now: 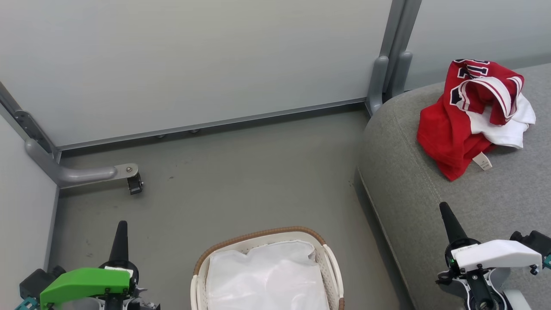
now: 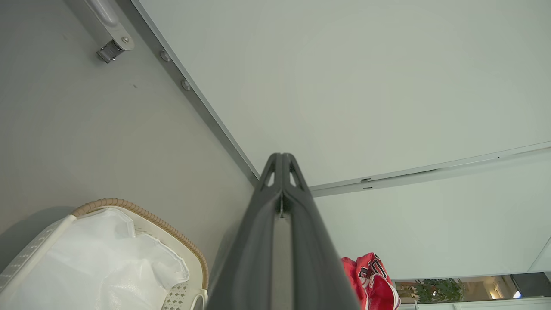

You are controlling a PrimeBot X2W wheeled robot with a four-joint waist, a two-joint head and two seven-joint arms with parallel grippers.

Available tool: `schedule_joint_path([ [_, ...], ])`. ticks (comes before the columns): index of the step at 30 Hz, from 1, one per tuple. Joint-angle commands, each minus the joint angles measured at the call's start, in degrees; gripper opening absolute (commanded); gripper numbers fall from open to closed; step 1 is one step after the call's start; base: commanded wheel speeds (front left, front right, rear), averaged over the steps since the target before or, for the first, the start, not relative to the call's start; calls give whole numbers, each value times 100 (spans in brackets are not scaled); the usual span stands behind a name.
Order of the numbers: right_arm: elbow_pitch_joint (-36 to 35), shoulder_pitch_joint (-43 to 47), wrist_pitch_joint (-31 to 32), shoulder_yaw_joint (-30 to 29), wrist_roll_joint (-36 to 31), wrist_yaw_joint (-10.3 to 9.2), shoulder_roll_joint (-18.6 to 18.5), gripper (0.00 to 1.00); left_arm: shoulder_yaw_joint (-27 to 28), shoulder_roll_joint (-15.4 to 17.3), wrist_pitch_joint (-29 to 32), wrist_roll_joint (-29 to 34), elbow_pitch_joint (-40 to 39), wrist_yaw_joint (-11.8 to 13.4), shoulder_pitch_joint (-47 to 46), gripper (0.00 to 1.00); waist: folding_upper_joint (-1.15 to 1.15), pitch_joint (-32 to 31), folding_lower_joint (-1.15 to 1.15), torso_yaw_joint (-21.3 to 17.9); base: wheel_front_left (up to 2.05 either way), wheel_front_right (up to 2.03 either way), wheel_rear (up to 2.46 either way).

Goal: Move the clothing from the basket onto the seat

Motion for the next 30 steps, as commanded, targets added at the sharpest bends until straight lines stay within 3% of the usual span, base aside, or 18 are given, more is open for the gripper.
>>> schedule_joint_path([
  [1, -52, -110, 45, -36, 159, -5, -29, 0, 45, 25, 34, -154, -61, -41, -149, 0, 0, -1, 0, -3, 0, 0, 0],
  [30, -43, -148, 427, -279, 1500, -4, -12, 0, 202, 31, 389, -1352, -70, -111, -323, 0, 0, -13, 0, -61, 0, 0, 0],
])
